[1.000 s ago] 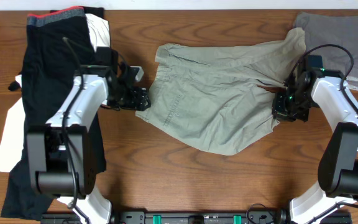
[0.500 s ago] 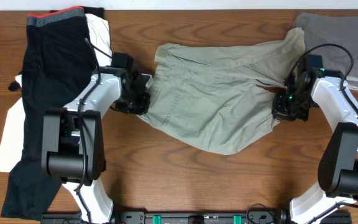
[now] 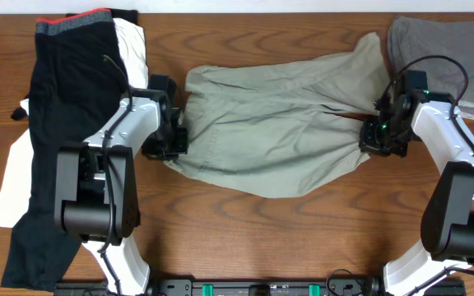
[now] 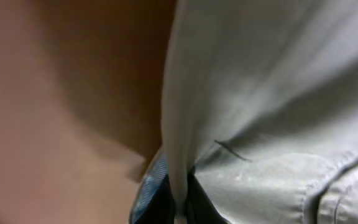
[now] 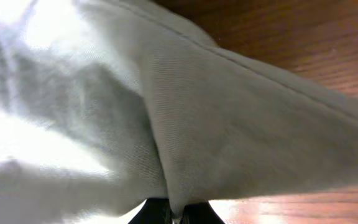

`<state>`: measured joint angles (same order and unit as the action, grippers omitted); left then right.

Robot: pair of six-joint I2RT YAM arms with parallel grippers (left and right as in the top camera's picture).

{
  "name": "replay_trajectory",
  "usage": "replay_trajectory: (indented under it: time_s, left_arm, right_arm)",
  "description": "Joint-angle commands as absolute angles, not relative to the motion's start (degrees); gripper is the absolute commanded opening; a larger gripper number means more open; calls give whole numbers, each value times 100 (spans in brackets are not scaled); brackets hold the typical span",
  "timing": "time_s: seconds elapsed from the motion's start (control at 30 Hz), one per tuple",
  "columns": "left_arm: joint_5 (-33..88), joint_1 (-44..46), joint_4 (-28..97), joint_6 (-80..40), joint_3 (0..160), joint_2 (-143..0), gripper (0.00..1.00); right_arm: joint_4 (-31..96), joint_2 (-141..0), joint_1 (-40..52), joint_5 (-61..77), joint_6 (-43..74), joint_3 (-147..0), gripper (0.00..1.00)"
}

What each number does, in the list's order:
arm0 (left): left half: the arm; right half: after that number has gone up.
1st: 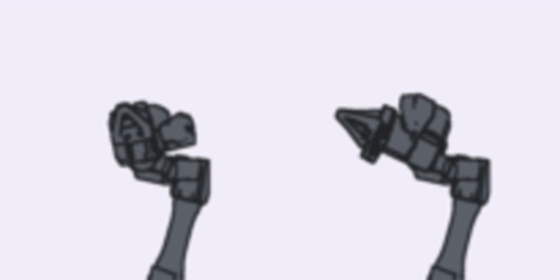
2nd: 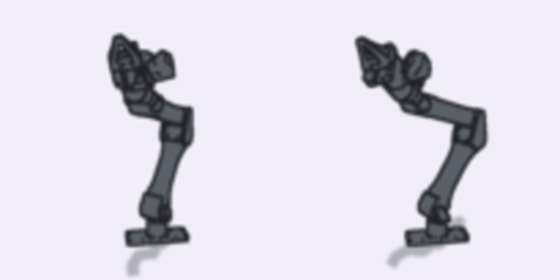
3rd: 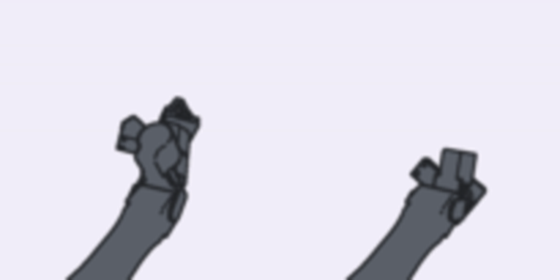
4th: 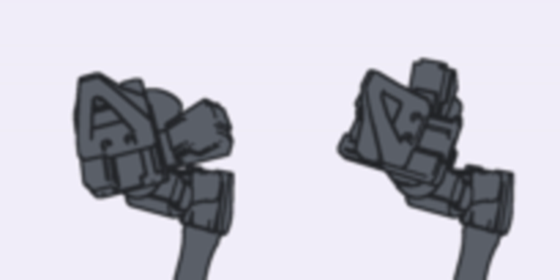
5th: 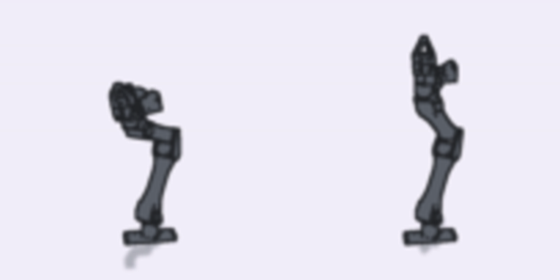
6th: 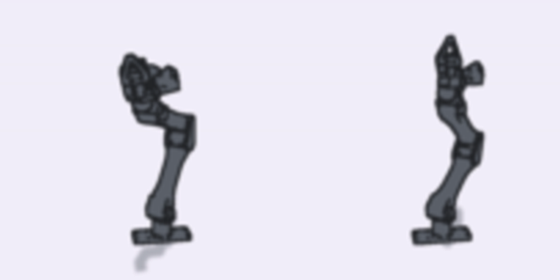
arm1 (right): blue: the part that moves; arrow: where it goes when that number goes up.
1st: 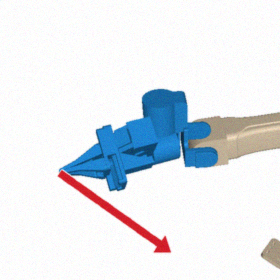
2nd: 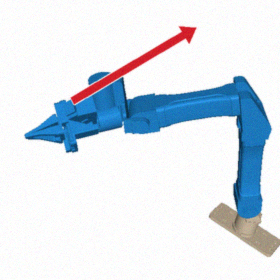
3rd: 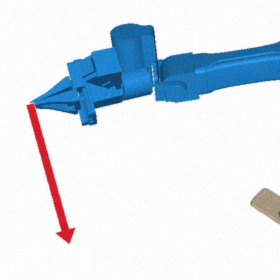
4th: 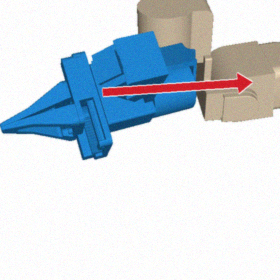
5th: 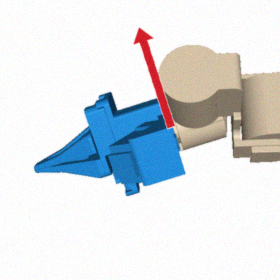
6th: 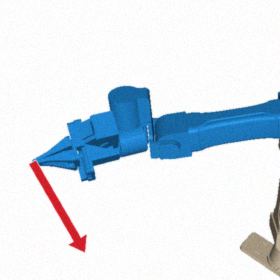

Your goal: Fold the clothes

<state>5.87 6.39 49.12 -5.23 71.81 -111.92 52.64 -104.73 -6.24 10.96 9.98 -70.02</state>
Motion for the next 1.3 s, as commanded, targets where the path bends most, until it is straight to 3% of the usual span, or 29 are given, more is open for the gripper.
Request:
replay_trajectory:
  time_s: [0.0,0.13,0.4,0.57,0.8,0.83,0.93,1.0,1.1,1.27]
  left_arm:
    - [-222,456,5137,-1343,7135,-11273,6]
    - [-222,322,5415,-1341,7135,-11273,6]
    - [-220,200,5483,-1343,7135,-11273,6]
    - [-220,200,5476,-1341,7135,-11273,6]
    - [-209,200,5280,-1297,7161,-11271,6]
    - [-152,200,5315,-1199,7196,-11268,11]
    - [89,207,5561,-926,7397,-11183,50]
    - [93,224,5763,-871,7553,-11054,68]
    - [108,309,6049,-757,7787,-10746,76]
    - [445,674,5872,-176,7996,-10108,85]
  right_arm:
    - [5170,-10416,-587,1052,939,-7039,4]
    - [5216,-10416,-591,891,1087,-7039,3]
    - [6608,-10416,-652,-375,2023,-7037,1]
    - [7085,-10416,-843,-408,2145,-7039,7]
    - [6324,-10414,-1046,388,1997,-7052,17]
    - [6235,-10414,-1044,545,1911,-7083,16]
    - [6200,-10414,-1044,676,1719,-7295,17]
    - [6263,-10414,-1044,696,1562,-7518,18]
    - [6383,-10414,-1004,722,1361,-7926,22]
    - [6274,-10414,-775,1164,757,-8436,40]
